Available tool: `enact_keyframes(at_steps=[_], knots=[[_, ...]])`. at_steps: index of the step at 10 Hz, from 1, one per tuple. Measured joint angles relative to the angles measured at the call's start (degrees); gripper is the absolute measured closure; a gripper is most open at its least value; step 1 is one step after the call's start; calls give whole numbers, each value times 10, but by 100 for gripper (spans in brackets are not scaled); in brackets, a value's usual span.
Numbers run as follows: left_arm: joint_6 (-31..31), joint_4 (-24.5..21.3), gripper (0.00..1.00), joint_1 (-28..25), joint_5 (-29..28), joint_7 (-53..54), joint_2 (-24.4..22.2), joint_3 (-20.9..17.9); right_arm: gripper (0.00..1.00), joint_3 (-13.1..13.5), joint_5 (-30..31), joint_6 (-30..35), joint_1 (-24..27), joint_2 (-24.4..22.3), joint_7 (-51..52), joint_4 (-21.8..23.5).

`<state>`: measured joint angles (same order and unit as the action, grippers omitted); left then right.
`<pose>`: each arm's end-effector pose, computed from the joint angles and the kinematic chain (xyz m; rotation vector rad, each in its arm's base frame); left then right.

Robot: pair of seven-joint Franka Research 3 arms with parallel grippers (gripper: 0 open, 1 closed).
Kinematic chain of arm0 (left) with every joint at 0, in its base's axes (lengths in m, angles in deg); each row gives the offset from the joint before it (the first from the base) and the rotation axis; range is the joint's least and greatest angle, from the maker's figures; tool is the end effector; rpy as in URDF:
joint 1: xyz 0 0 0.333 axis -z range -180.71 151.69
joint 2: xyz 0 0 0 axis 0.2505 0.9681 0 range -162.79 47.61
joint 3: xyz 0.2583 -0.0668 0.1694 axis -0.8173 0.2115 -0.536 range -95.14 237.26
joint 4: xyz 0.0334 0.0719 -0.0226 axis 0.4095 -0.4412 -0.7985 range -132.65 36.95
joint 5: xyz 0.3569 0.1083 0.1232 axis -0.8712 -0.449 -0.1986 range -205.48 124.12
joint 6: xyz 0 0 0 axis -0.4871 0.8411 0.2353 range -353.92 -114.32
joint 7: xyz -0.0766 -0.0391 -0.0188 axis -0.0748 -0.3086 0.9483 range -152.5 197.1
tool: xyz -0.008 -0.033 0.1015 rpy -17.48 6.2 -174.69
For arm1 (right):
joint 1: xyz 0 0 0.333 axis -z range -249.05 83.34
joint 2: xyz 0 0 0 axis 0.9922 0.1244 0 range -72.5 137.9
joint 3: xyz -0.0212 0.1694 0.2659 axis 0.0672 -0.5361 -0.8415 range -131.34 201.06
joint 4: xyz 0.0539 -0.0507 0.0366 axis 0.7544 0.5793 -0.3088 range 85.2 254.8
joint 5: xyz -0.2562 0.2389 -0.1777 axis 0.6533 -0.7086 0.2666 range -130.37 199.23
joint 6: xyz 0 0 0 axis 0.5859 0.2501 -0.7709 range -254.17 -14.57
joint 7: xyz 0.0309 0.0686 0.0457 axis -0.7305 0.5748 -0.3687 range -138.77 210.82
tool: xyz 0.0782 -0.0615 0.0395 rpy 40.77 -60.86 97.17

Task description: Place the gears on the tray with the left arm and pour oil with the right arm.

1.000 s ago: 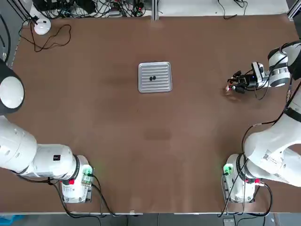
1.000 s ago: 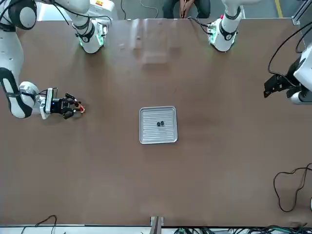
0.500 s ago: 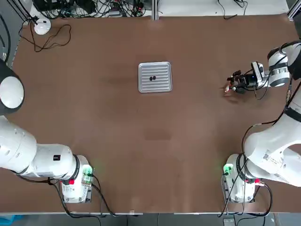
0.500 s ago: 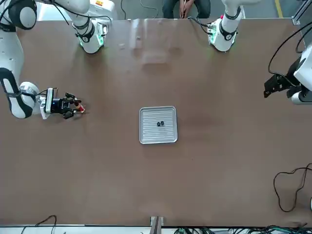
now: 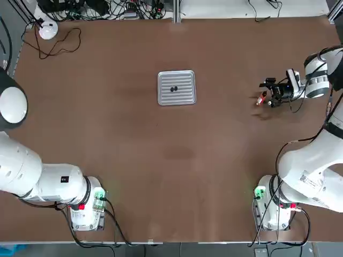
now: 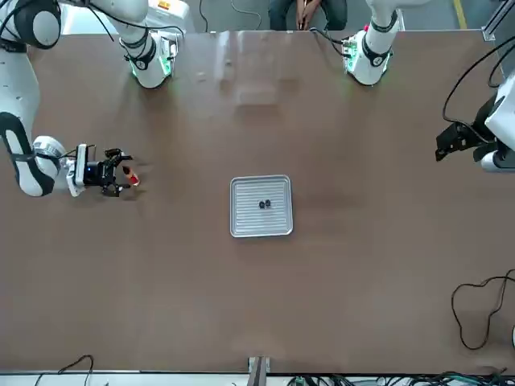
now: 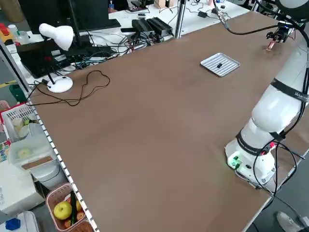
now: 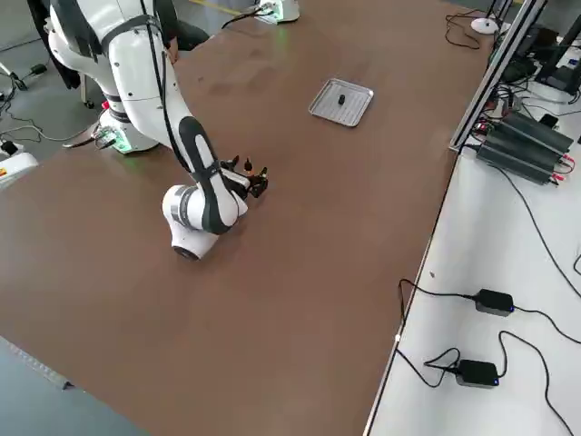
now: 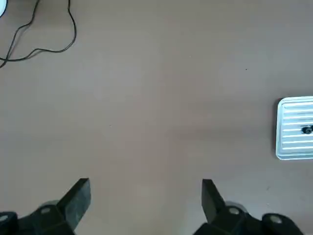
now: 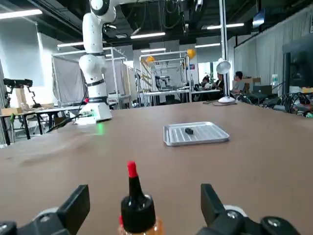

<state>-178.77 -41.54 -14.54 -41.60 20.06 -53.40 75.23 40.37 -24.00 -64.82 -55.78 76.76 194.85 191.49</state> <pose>0.5756 -0.0382 0.6223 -3.1306 0.0516 -0.0085 0.4477 -0.1626 0.0963 -1.2149 -1.2052 -1.1068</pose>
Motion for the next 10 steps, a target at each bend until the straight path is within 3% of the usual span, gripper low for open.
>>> enact_keyframes(at_steps=[3,7,10], knots=[[0,0,0,0,0,0,0,0,0,-4,0,24,3,-21,-15,-11],[0,0,0,0,0,0,0,0,0,-7,12,36,5,-127,-86,-16],[0,0,0,0,0,0,0,0,0,-33,39,-7,4,-205,-240,-21]])
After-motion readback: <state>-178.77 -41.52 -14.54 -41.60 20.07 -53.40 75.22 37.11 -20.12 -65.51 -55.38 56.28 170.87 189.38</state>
